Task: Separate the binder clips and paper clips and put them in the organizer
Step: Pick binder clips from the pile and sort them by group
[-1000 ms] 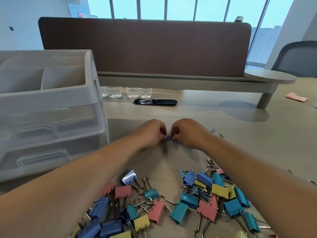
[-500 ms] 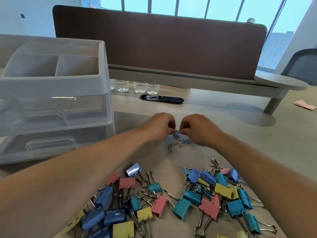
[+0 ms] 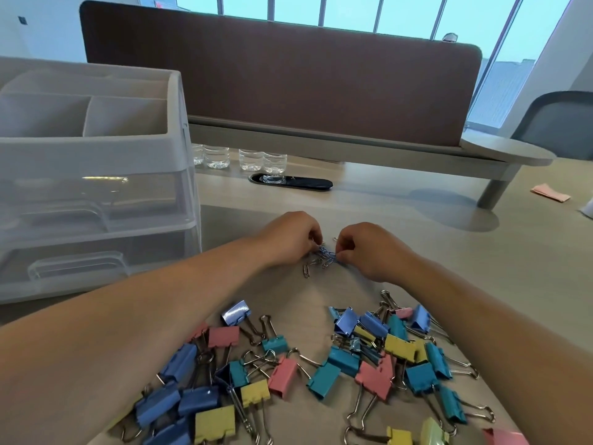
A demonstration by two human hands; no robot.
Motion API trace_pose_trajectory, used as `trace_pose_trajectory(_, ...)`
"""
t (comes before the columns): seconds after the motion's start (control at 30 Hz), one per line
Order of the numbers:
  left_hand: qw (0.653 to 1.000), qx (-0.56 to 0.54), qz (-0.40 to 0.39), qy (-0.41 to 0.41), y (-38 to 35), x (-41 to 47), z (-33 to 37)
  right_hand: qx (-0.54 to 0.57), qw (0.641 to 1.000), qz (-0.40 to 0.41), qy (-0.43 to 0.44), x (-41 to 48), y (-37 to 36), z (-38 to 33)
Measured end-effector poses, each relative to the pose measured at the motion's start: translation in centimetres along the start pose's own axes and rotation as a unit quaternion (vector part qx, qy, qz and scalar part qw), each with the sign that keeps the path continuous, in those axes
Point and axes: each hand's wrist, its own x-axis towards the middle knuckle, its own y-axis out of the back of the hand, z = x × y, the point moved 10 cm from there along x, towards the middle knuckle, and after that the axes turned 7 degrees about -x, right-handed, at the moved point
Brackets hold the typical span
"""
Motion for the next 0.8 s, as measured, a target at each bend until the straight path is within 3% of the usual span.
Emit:
trace_pose_trajectory(0.5, 1.000, 0.012, 0.002, 0.003, -0.2, -0.1, 0.0, -0.031, 0.999, -0.011, -0.003, -0.7, -0.2, -0.5)
trace_pose_trajectory(0.8, 1.000, -0.015, 0.022, 0.001, 0.3, -0.1, 0.0, -0.026, 0.999, 0.030, 0.007, -1.3, 0.4, -0.7)
